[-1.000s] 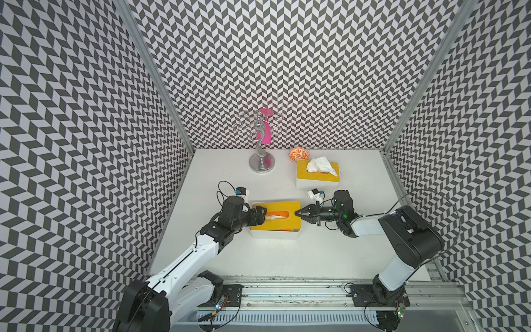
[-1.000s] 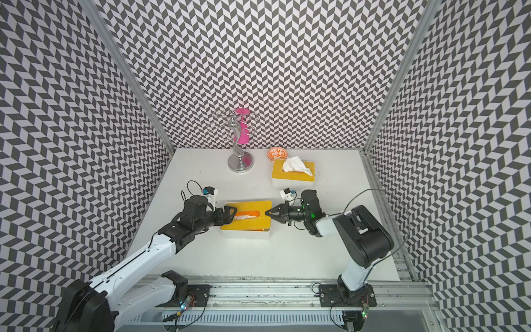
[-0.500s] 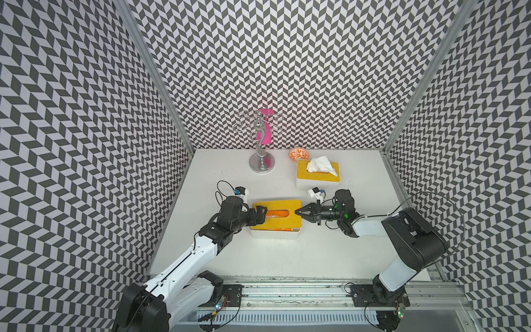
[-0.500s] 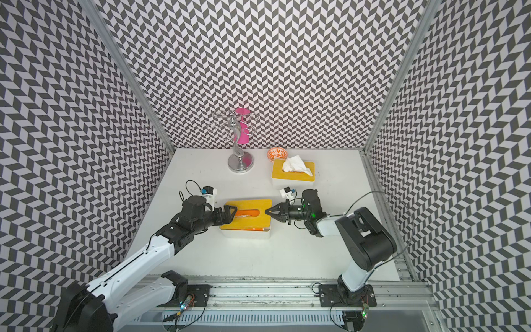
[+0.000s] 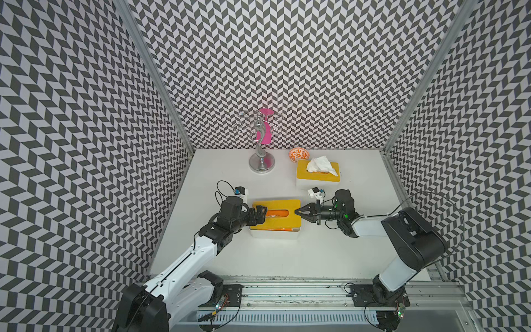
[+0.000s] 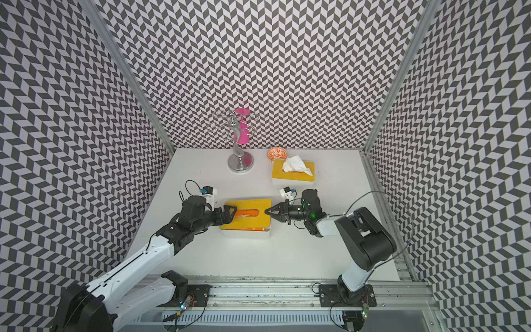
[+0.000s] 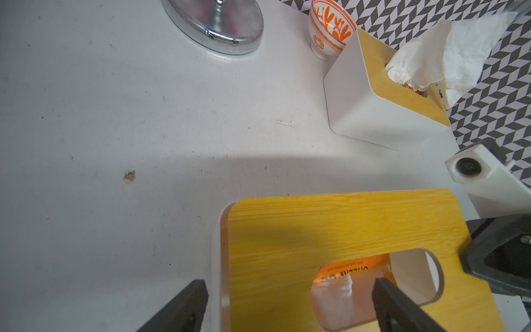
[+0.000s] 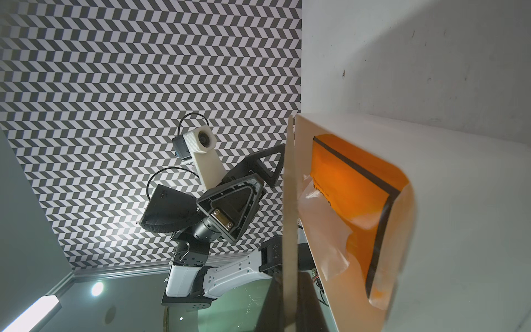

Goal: Put the tissue paper into the tissue box
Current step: Close the box lid on the tissue box.

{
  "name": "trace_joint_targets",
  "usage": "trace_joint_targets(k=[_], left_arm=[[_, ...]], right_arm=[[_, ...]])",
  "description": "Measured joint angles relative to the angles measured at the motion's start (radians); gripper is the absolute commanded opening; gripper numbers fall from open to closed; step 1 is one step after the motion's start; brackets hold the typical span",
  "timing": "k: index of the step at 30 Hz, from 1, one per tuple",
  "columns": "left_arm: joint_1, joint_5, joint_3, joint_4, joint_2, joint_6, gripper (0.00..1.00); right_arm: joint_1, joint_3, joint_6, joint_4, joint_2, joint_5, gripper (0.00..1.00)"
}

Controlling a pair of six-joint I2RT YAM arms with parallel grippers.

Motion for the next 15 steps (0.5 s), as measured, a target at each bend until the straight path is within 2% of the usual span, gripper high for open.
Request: trace_joint_targets(k=[15], left_arm=[[0.000, 0.001, 0.000, 0.000, 0.032, -0.001, 0.92]], right_arm=[[0.003, 0.000, -0.001, 0.008, 0.028, 0.003, 0.00]])
